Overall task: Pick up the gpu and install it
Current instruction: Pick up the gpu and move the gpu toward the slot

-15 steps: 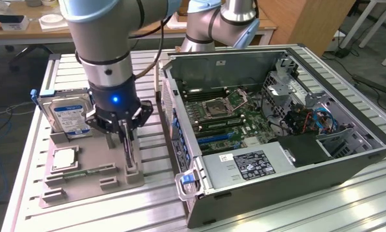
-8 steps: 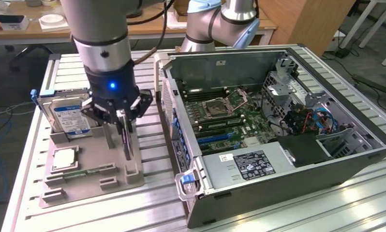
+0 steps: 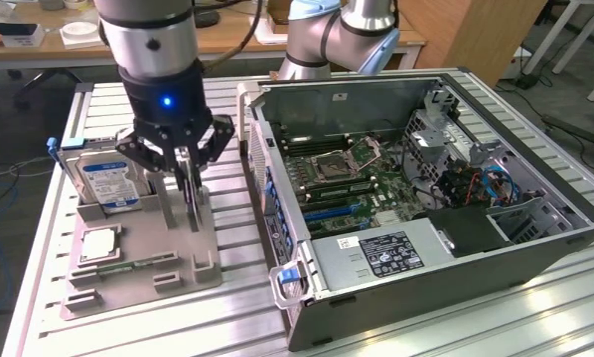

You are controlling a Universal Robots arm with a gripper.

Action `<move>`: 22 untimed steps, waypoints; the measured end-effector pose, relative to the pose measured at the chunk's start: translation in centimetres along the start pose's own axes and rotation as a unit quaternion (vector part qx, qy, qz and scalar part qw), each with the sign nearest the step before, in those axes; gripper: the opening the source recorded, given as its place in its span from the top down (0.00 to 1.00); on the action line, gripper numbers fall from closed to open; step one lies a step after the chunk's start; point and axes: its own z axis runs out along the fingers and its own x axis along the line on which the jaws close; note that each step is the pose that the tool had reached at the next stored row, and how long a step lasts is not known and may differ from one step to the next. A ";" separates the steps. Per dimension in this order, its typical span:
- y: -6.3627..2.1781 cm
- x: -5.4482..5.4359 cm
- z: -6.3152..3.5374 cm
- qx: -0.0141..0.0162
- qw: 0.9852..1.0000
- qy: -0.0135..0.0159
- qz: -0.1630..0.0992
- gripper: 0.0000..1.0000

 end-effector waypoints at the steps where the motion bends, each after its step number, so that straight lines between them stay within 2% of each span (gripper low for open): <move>1: 0.00 0.0 -0.45 0.000 1.000 0.000 0.000 0.73; 6: -0.01 -0.1 -2.69 0.000 1.000 0.000 0.000 0.73; 16: -0.02 -0.2 -5.95 0.000 1.000 0.000 0.000 0.73; 22: -0.03 -0.3 -8.67 0.000 1.000 0.000 0.000 0.73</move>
